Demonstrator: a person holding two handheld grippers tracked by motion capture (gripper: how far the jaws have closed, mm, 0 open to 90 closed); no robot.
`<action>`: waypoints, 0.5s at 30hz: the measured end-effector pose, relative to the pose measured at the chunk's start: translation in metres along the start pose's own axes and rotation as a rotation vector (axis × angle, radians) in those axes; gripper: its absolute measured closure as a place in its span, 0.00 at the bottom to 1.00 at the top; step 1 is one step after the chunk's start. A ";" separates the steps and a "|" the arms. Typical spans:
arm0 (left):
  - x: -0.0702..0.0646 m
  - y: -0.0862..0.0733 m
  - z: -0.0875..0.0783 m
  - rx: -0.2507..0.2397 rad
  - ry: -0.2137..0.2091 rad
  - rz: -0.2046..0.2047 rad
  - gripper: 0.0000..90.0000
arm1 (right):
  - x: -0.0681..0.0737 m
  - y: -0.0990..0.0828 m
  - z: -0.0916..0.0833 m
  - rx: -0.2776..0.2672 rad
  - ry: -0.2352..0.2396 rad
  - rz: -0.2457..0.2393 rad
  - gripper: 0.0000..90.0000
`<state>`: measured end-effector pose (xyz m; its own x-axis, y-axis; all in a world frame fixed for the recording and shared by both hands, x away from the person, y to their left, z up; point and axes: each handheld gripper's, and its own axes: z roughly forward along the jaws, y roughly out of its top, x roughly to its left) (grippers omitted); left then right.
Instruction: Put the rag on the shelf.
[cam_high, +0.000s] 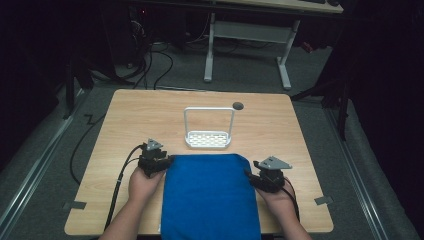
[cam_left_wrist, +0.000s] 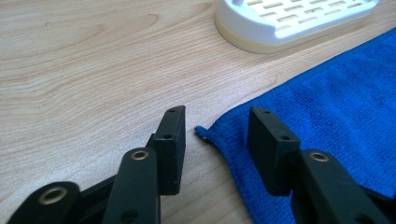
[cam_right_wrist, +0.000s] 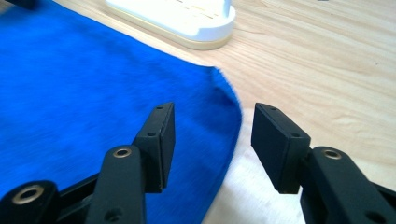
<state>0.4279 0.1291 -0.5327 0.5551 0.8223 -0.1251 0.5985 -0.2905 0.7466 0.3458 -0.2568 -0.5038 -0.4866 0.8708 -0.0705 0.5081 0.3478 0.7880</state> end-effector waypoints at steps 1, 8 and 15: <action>-0.003 0.000 0.000 0.001 0.007 0.022 0.67 | -0.002 0.007 0.009 0.017 -0.021 -0.003 0.56; -0.005 -0.001 0.001 0.001 0.010 0.036 0.77 | -0.003 0.022 0.033 0.038 -0.043 -0.003 0.59; -0.005 -0.001 0.001 0.000 0.004 0.036 0.85 | 0.001 0.018 0.042 0.034 -0.046 0.013 0.62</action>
<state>0.4252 0.1251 -0.5333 0.5735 0.8136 -0.0955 0.5786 -0.3199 0.7503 0.3844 -0.2355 -0.5157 -0.4473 0.8899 -0.0894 0.5385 0.3478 0.7675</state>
